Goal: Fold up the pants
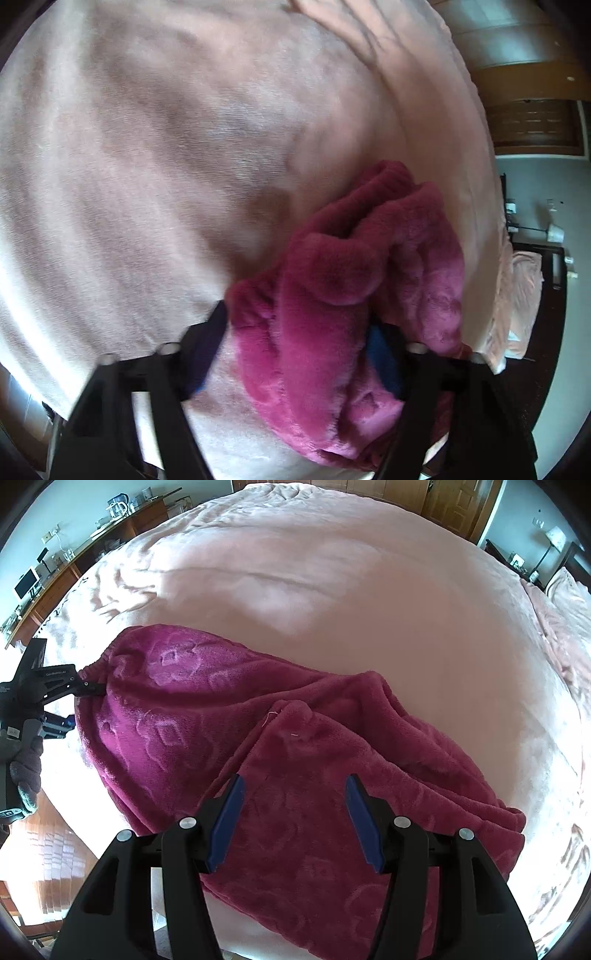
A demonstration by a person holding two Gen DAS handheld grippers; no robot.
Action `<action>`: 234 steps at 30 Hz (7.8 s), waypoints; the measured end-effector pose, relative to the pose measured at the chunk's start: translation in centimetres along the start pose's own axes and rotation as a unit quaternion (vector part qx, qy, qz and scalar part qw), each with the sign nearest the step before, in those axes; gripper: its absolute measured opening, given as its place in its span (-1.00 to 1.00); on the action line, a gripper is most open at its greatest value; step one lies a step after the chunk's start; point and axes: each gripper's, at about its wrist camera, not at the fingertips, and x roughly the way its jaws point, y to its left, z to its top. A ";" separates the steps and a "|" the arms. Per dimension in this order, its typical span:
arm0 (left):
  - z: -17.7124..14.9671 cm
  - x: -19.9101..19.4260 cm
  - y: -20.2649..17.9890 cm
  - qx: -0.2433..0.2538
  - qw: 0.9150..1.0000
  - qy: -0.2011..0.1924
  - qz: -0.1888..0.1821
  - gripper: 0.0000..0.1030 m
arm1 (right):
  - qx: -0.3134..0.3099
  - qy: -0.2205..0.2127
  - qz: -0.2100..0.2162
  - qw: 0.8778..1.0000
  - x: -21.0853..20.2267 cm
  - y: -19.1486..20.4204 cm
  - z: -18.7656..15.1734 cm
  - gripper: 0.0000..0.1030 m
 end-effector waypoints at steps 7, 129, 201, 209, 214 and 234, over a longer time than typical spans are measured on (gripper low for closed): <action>-0.9 -1.0 -2.7 0.053 0.998 -0.017 0.037 -0.29 | -0.009 -0.002 0.008 1.000 -0.3 -0.2 0.0 0.13; -41.6 12.7 -32.1 0.509 0.852 0.037 0.122 0.20 | 0.168 0.033 0.271 0.947 -4.6 -24.6 -12.0 -0.11; -25.2 15.6 -42.5 0.612 0.782 0.032 0.111 0.34 | 0.305 -0.010 0.006 0.952 0.3 -20.9 -9.7 -0.41; -26.7 12.9 -42.0 0.627 0.770 0.010 0.118 0.34 | 0.311 -0.013 0.003 0.950 0.3 -20.8 -9.8 -0.41; -27.3 12.0 -41.3 0.628 0.769 0.013 0.122 0.34 | 0.314 -0.015 0.001 0.949 0.3 -20.7 -9.9 -0.41; -27.7 15.1 -36.4 0.605 0.781 0.071 0.140 0.57 | 0.324 -0.048 0.019 0.945 -2.0 -20.4 -10.6 0.01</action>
